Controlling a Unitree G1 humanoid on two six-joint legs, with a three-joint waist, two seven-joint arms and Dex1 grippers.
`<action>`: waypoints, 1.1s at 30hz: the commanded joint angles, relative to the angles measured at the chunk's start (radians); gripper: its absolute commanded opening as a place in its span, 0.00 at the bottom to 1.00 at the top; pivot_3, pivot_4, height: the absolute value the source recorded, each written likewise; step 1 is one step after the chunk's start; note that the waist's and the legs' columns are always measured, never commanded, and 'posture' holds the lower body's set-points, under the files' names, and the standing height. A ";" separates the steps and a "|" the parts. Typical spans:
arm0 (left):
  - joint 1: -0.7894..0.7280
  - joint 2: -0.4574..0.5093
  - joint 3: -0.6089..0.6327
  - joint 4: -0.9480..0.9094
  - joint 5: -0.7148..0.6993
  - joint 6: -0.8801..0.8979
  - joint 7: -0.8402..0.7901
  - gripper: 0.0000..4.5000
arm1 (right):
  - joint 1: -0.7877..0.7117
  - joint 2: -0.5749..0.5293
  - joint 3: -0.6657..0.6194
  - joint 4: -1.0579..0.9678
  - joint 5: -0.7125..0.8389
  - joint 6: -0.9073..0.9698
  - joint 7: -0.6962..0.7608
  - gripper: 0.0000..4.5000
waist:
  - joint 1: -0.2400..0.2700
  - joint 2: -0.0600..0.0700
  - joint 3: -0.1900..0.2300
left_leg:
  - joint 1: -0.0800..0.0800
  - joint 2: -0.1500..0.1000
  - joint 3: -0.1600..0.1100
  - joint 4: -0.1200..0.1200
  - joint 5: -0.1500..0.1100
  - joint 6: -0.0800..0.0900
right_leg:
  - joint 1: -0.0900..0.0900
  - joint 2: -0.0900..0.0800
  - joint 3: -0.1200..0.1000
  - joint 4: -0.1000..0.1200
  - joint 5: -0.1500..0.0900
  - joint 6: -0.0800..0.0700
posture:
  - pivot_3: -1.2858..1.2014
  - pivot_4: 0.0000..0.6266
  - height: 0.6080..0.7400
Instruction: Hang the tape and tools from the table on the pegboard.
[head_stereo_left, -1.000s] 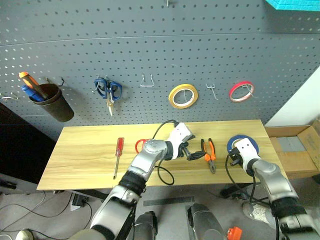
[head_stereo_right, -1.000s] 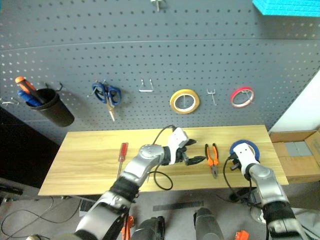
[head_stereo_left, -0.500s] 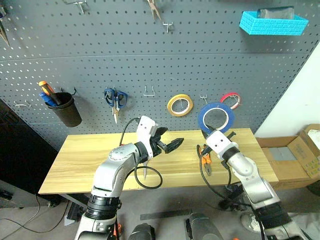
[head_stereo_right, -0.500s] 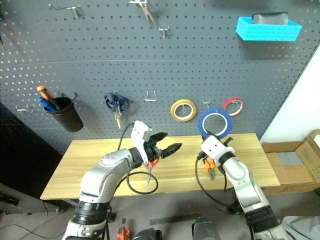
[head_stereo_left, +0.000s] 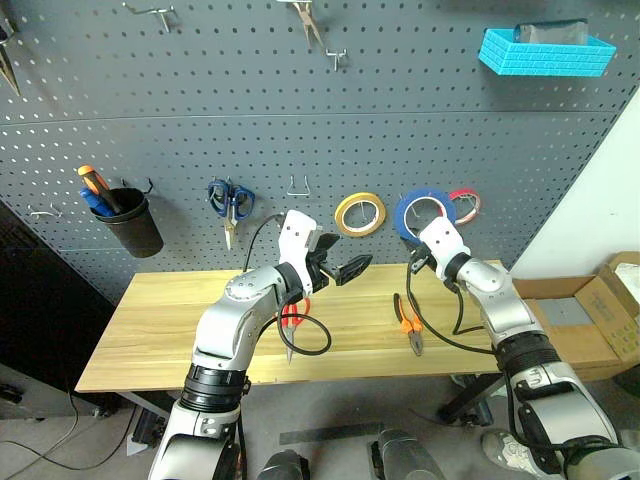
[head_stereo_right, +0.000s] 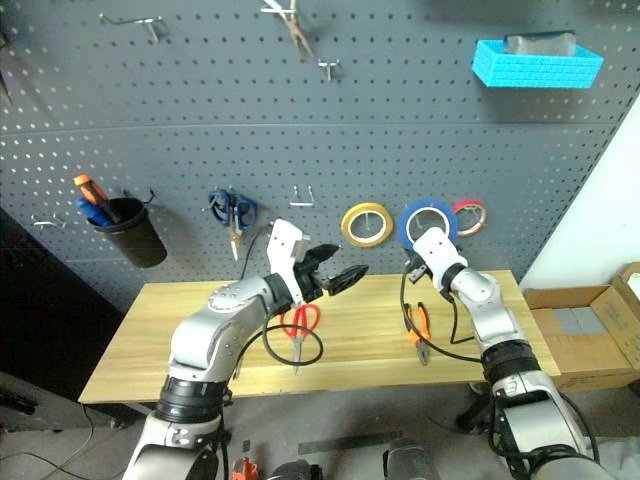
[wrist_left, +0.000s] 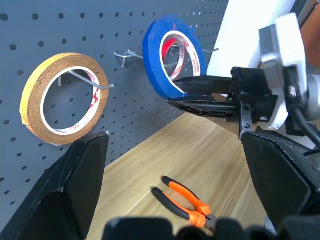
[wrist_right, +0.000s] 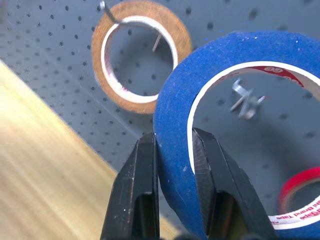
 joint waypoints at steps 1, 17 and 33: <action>-0.013 0.001 -0.005 -0.024 -0.015 -0.025 0.003 1.00 | -0.017 0.006 -0.037 -0.016 0.025 0.006 -0.002 0.30 | 0.004 0.000 0.000 | 0.000 0.000 0.000 0.000 0.000 0.000 | 0.000 0.000 0.000 0.000 0.000 0.000 | 0.48 0.01 1.00; 0.159 0.053 -0.141 0.056 0.070 -0.141 -0.052 1.00 | 0.379 0.084 -0.012 -0.432 -0.017 0.472 -0.091 0.99 | 0.016 0.004 0.009 | 0.001 0.001 0.004 0.001 0.000 0.000 | -0.002 0.000 0.004 0.002 -0.002 -0.003 | 0.46 0.20 1.00; 0.162 0.144 -0.237 0.225 0.214 -0.353 -0.123 1.00 | 0.111 0.260 -0.190 -0.240 0.063 0.900 -0.357 0.99 | 0.059 0.008 0.066 | -0.018 0.006 0.005 0.001 0.002 0.005 | -0.019 -0.002 0.003 0.003 0.004 -0.005 | 0.48 0.34 1.00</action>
